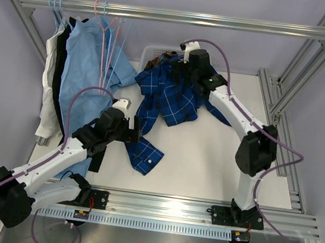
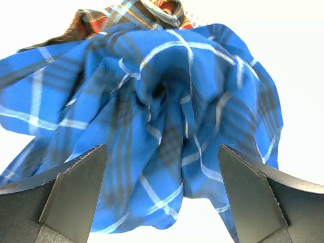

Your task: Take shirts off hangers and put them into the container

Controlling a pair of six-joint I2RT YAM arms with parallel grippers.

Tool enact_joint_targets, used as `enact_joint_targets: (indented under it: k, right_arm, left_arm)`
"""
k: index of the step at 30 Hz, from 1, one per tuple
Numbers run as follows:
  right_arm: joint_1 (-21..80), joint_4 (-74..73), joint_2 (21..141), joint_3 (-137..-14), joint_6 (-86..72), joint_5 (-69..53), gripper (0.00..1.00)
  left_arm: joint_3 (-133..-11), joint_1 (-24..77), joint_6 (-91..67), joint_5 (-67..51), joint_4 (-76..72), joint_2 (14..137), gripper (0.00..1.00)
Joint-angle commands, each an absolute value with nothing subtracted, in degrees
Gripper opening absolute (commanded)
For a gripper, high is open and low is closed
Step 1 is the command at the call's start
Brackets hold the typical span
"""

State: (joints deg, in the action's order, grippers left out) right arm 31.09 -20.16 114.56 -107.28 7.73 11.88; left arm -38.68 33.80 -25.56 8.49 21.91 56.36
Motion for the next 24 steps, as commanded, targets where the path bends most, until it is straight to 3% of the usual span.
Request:
enact_joint_targets:
  k: [1, 6, 10, 16, 24]
  right_arm:
    - [31.38, -20.74, 104.78, -98.72, 2.47, 10.20, 1.00]
    - [30.15, -21.27, 96.43, -85.98, -6.66, 11.16, 1.00]
    - [23.41, -22.58, 93.61, -76.05, -16.75, 14.06, 0.99]
    - [13.90, -28.29, 96.76, -73.47, -29.95, 20.91, 0.99]
    - [4.15, -31.28, 105.28, -77.95, -36.29, 23.64, 0.99]
  left_arm:
    - [-42.19, 34.10, -26.46, 7.73, 15.82, 57.83, 0.99]
    - [-44.03, 34.19, -25.67, 7.56, 14.85, 59.94, 0.99]
    - [-44.91, 34.19, -23.83, 7.47, 14.94, 60.03, 0.99]
    - [-44.74, 34.19, -21.27, 7.03, 17.13, 58.89, 0.99]
    - [-42.45, 34.19, -19.25, 6.77, 19.34, 53.71, 0.99]
